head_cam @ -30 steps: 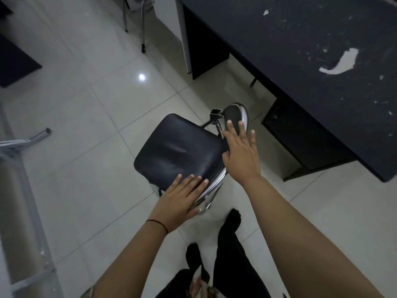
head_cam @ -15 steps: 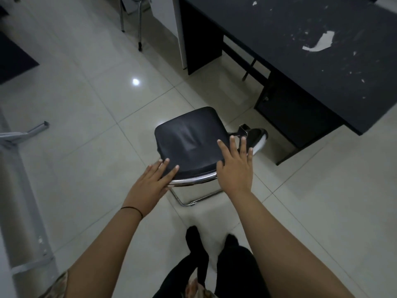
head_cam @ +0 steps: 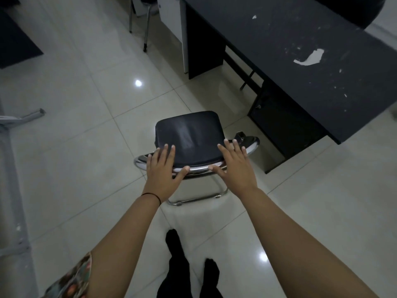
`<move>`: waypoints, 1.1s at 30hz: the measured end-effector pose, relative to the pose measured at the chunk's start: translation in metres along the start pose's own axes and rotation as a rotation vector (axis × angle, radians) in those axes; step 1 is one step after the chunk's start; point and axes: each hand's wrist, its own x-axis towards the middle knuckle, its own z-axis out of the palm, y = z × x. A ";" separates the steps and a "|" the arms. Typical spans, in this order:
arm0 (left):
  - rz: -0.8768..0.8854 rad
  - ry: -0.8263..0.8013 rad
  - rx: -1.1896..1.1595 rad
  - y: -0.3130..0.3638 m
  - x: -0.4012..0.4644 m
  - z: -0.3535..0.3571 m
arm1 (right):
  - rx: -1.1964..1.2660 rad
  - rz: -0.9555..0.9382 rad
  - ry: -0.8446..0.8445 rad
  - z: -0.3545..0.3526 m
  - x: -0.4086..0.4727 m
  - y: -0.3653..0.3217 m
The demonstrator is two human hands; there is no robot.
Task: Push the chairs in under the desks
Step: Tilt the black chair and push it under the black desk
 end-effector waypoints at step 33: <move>0.263 -0.161 0.073 -0.137 0.086 -0.062 | -0.071 0.220 0.152 0.047 0.053 -0.119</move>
